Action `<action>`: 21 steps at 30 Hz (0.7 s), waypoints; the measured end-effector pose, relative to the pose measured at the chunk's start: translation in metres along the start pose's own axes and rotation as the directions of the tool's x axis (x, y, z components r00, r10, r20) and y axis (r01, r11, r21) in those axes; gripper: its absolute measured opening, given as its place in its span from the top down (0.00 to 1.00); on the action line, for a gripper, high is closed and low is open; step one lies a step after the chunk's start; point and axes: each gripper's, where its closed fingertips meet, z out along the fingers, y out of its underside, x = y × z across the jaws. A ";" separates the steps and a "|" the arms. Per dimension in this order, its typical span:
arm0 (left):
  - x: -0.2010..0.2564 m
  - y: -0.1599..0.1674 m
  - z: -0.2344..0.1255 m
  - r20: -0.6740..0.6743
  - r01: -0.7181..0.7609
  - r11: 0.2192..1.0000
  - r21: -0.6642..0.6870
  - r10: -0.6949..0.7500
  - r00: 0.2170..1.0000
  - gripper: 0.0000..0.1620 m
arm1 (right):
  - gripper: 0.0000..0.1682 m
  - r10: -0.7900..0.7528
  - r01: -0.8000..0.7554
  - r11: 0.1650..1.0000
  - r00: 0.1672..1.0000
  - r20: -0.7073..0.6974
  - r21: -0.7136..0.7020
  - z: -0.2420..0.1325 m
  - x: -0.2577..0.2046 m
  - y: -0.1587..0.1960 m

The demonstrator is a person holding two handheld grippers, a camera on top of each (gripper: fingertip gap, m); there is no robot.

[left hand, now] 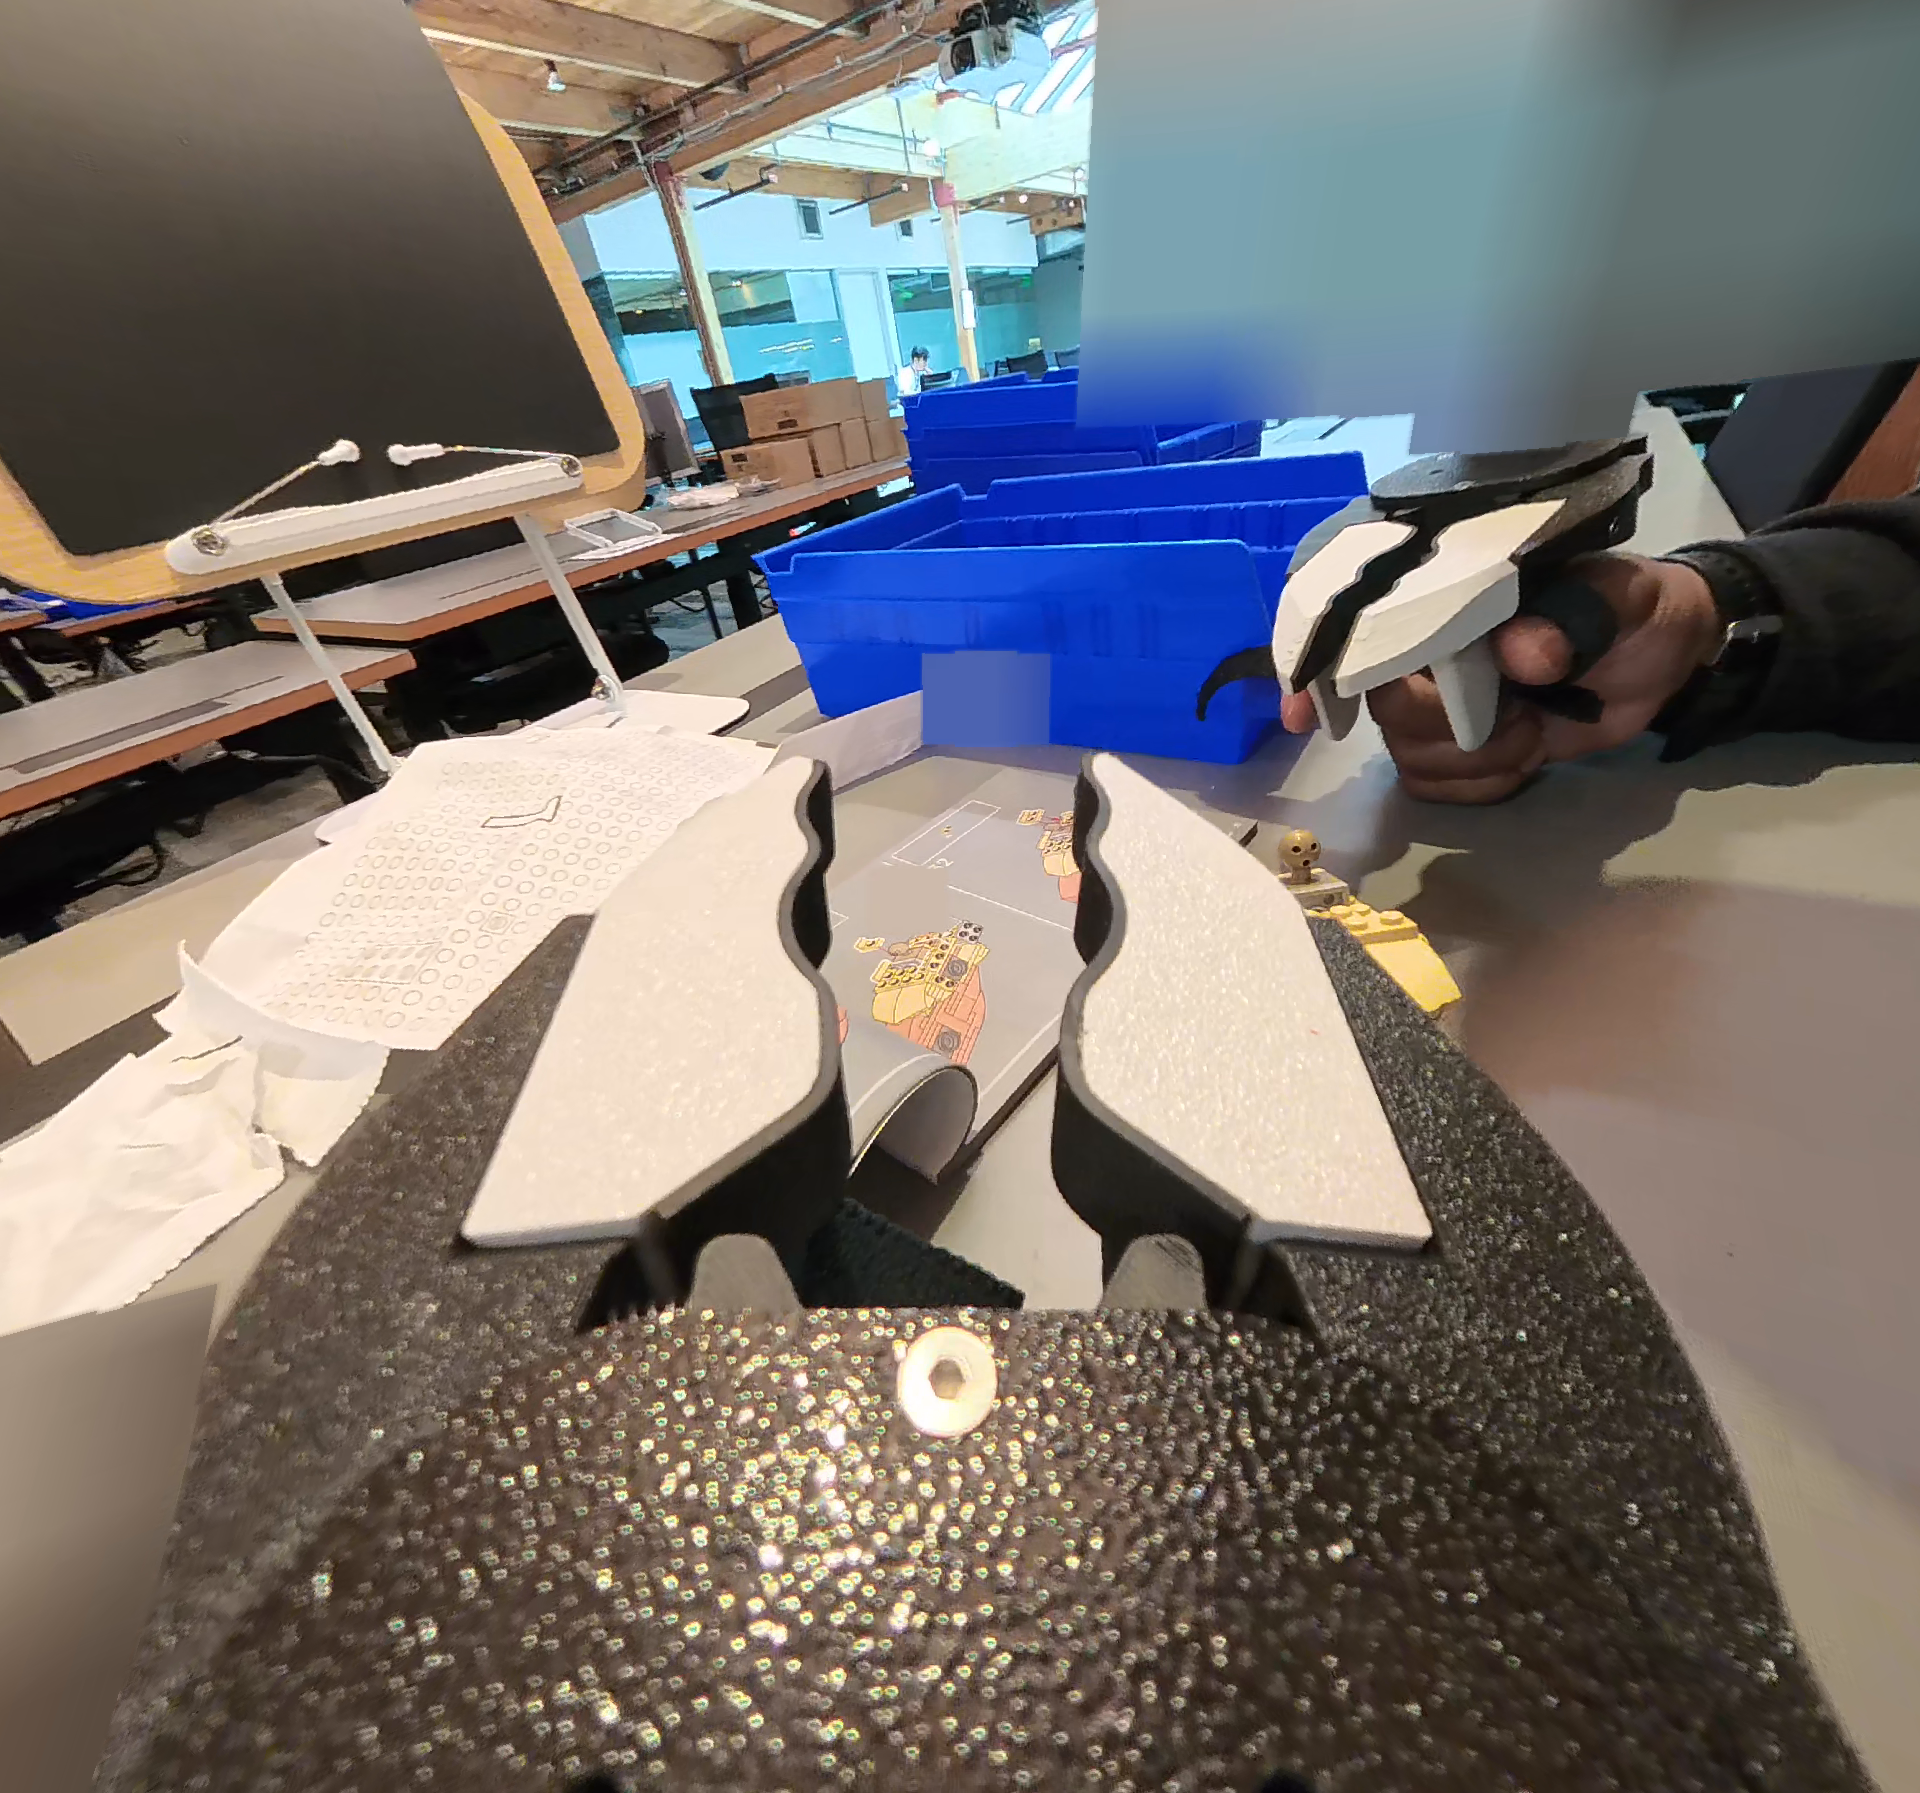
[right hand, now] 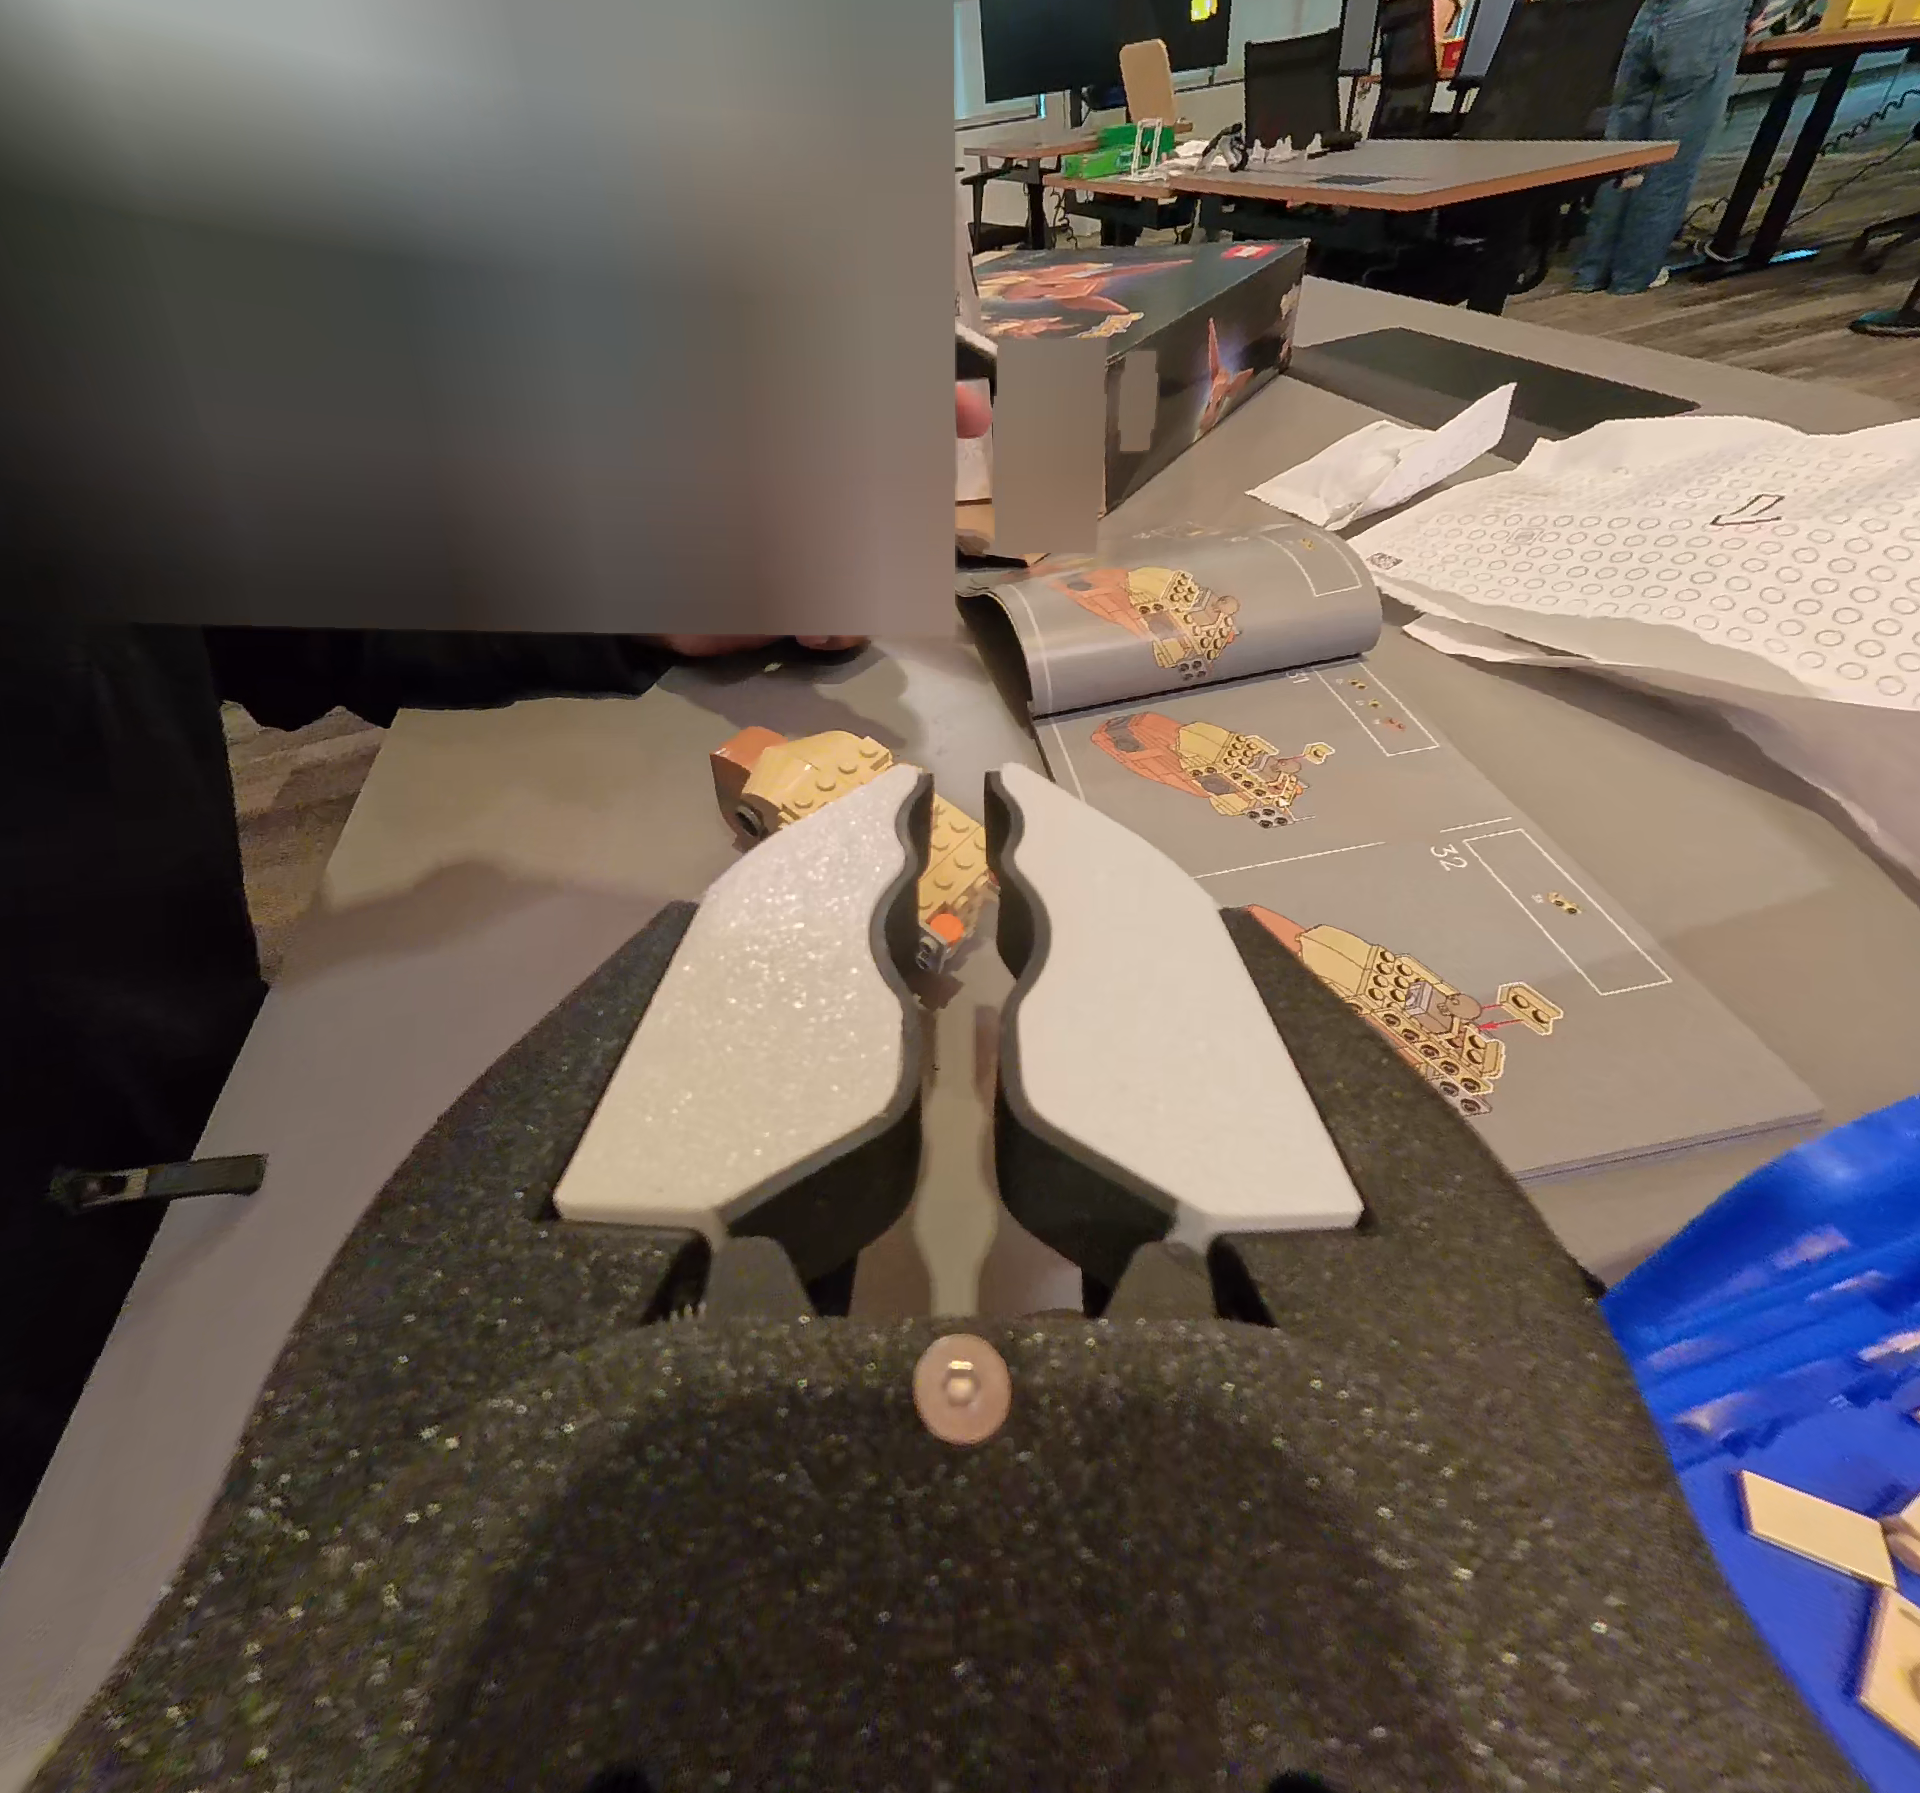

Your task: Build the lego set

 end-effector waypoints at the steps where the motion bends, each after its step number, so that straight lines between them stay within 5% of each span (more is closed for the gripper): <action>1: 0.001 0.000 0.001 0.000 -0.004 1.000 -0.002 0.004 1.000 0.73 | 0.95 0.001 -0.001 1.000 1.000 0.000 0.004 0.000 0.000 0.000; 12: -0.002 0.001 0.006 0.020 0.024 1.000 -0.005 -0.024 1.000 0.74 | 0.95 0.027 -0.027 1.000 1.000 -0.003 0.013 -0.001 0.002 -0.001; 19: -0.001 0.008 0.011 0.043 0.016 0.998 -0.063 -0.013 0.999 1.00 | 0.95 0.046 -0.046 0.999 0.999 -0.019 0.009 -0.001 0.006 -0.001; 21: -0.001 0.011 0.013 0.046 0.022 0.996 -0.092 -0.018 0.999 1.00 | 0.95 0.052 -0.052 0.999 0.998 -0.022 0.008 -0.001 0.006 -0.001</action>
